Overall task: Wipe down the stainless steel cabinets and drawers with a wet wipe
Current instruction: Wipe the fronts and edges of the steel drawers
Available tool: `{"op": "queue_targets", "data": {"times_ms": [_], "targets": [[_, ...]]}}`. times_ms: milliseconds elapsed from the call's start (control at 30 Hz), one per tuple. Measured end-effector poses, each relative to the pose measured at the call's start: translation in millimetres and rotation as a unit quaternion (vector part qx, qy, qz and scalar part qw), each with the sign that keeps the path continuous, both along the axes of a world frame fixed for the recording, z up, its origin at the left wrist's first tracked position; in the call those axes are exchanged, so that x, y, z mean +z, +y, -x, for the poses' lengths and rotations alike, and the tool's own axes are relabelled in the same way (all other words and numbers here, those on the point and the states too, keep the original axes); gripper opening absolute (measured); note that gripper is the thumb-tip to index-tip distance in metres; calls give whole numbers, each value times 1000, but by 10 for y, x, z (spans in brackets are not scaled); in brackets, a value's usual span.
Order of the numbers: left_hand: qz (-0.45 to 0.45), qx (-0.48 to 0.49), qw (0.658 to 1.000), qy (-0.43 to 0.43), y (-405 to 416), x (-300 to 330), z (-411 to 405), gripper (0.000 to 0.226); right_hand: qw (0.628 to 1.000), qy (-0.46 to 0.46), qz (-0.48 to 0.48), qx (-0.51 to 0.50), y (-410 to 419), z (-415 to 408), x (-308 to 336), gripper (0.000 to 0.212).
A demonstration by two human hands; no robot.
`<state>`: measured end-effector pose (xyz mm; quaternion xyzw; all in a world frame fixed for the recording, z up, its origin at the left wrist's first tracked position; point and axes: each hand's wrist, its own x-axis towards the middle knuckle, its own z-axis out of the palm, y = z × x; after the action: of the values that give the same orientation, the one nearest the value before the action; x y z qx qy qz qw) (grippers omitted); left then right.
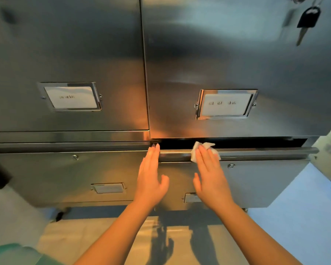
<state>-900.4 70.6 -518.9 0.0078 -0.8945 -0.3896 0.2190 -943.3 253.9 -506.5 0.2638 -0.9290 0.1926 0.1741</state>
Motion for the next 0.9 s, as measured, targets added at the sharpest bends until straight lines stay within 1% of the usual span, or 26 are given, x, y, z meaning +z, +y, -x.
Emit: {"op": "queue_targets", "data": {"times_ms": [100, 167, 233, 300, 333, 400, 467, 533, 600, 667, 767, 833, 900], "targets": [[-22, 10, 1000, 7, -15, 35, 8, 83, 995, 15, -83, 44, -405, -85, -6, 81], [-35, 22, 999, -1, -45, 46, 16, 82, 989, 57, -125, 50, -645, -118, -58, 78], [-17, 28, 999, -4, -86, 40, 14, 82, 983, 68, -159, 64, -747, -99, -145, 73], [19, 22, 1000, -2, -118, 28, 9, 83, 982, 52, -175, 45, -648, -48, -212, 78], [34, 19, 999, -4, -125, 27, 6, 83, 984, 29, -176, 12, -554, -53, -227, 83], [45, 16, 999, -12, -125, 41, 3, 81, 991, -8, -119, -59, -342, -95, -287, 84], [37, 12, 999, -24, -122, 65, -2, 79, 992, -44, -85, -85, -270, -150, -388, 83], [33, 3, 999, -35, -143, 86, -3, 78, 992, -69, -57, -87, -386, -172, -455, 82], [27, -7, 999, -44, -185, 113, 2, 76, 992, -75, -65, -76, -595, -202, -454, 83], [3, -22, 998, -50, -229, 151, 7, 72, 994, -57, -89, -30, -818, -249, -395, 82], [-32, -43, 997, -58, -276, 193, 8, 63, 996, -19, -85, 16, -1111, -278, -393, 79], [-44, -47, 996, -66, -291, 215, 15, 60, 996, -29, -83, 3, -1166, -248, -427, 78], [-48, -50, 995, -69, -308, 232, 26, 59, 993, -32, -109, -34, -1090, -249, -410, 79]]}}
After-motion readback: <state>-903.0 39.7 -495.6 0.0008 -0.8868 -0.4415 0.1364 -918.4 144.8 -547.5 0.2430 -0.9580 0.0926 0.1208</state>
